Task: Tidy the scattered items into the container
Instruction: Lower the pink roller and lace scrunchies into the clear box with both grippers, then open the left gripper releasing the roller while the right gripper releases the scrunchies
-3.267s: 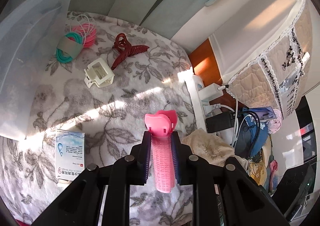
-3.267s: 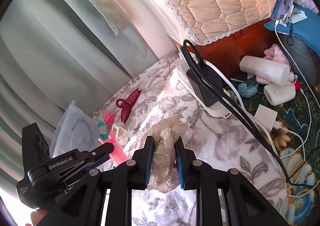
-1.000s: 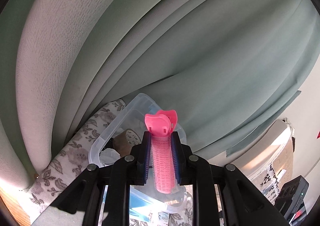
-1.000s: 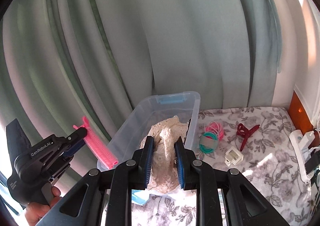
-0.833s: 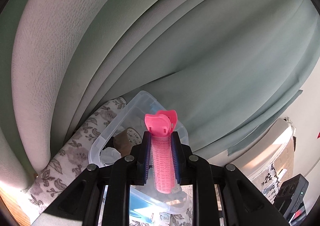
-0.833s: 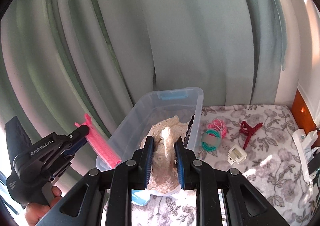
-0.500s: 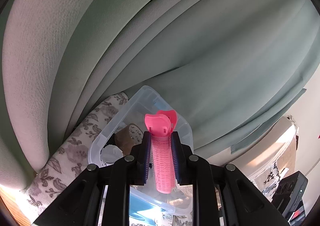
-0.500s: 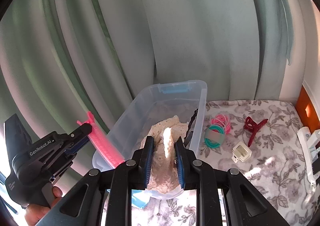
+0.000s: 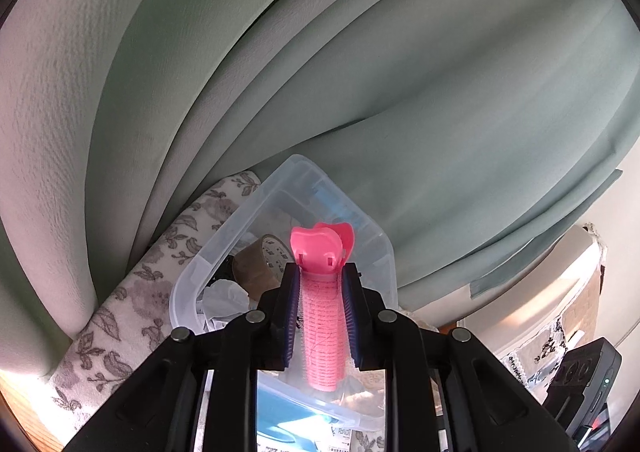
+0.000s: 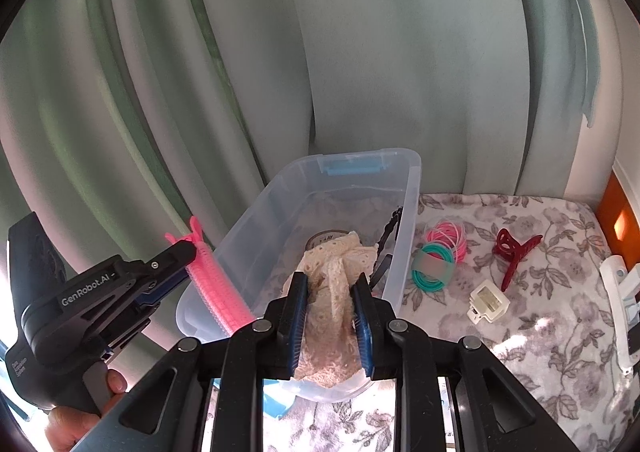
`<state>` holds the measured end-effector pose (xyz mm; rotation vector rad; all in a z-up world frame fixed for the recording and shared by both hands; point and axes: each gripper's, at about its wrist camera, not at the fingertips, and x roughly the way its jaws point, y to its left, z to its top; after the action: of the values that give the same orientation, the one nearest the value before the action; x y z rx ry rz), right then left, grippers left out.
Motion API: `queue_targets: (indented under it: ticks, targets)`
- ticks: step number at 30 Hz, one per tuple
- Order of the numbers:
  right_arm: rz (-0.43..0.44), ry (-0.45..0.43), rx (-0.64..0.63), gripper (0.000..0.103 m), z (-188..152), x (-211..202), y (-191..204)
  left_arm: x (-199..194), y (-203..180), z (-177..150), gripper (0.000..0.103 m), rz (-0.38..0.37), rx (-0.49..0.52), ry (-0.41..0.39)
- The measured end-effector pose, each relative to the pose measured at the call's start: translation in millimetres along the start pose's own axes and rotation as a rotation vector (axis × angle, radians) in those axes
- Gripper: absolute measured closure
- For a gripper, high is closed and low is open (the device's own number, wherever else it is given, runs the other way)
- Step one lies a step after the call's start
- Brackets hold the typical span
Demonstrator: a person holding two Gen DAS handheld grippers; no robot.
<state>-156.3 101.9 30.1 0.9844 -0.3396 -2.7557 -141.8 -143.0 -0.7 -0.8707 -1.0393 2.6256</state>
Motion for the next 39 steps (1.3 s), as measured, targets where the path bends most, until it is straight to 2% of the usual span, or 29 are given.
queue_targets:
  ticks: [7, 10, 11, 13, 15, 17, 21, 25, 30, 32, 36, 39]
  targets:
    - [-0.004, 0.024, -0.001, 0.076, -1.5, 4.6, -0.8, 1.7, -2.5, -1.8, 0.083, 0.010, 0.005, 0.014]
    - [-0.018, 0.040, -0.010, 0.074, -2.5, 7.3, 0.4, 5.2, -2.8, -2.6, 0.077, 0.015, 0.005, 0.028]
    - [-0.020, 0.042, -0.011, 0.073, -2.8, 7.7, 0.4, 6.1, -2.7, -2.9, 0.071, 0.017, 0.003, 0.031]
    - [-0.023, 0.041, -0.014, 0.073, -3.1, 7.4, 0.7, 6.1, -2.7, -3.4, 0.065, 0.023, 0.003, 0.032]
    - [-0.026, 0.039, -0.017, 0.071, -2.9, 6.6, 1.0, 5.6, -3.3, -3.4, 0.065, 0.023, 0.006, 0.032]
    - [-0.030, 0.037, -0.019, 0.066, -2.4, 6.0, 0.8, 5.4, -4.4, -3.7, 0.060, 0.025, 0.008, 0.033]
    - [-0.036, 0.039, -0.013, 0.063, -2.2, 5.7, 0.3, 5.5, -6.5, -4.5, 0.055, 0.031, 0.014, 0.039]
    - [-0.035, 0.045, -0.001, 0.055, -2.2, 5.7, -1.1, 7.9, -8.9, -5.6, 0.045, 0.042, 0.024, 0.058]
    - [-0.037, 0.050, 0.005, 0.048, -3.6, 4.1, -2.7, 11.2, -12.6, -7.9, 0.044, 0.053, 0.033, 0.082]
    - [-0.041, 0.053, 0.009, 0.045, -4.1, 3.3, -4.7, 11.8, -15.2, -8.9, 0.035, 0.059, 0.040, 0.090]
    - [-0.042, 0.058, 0.018, 0.043, -5.1, 1.7, -7.6, 11.3, -22.0, -11.5, 0.034, 0.079, 0.073, 0.097]
    - [-0.038, 0.048, 0.019, 0.036, -6.2, -2.7, -9.1, 11.9, -27.6, -13.9, 0.033, 0.099, 0.095, 0.107]
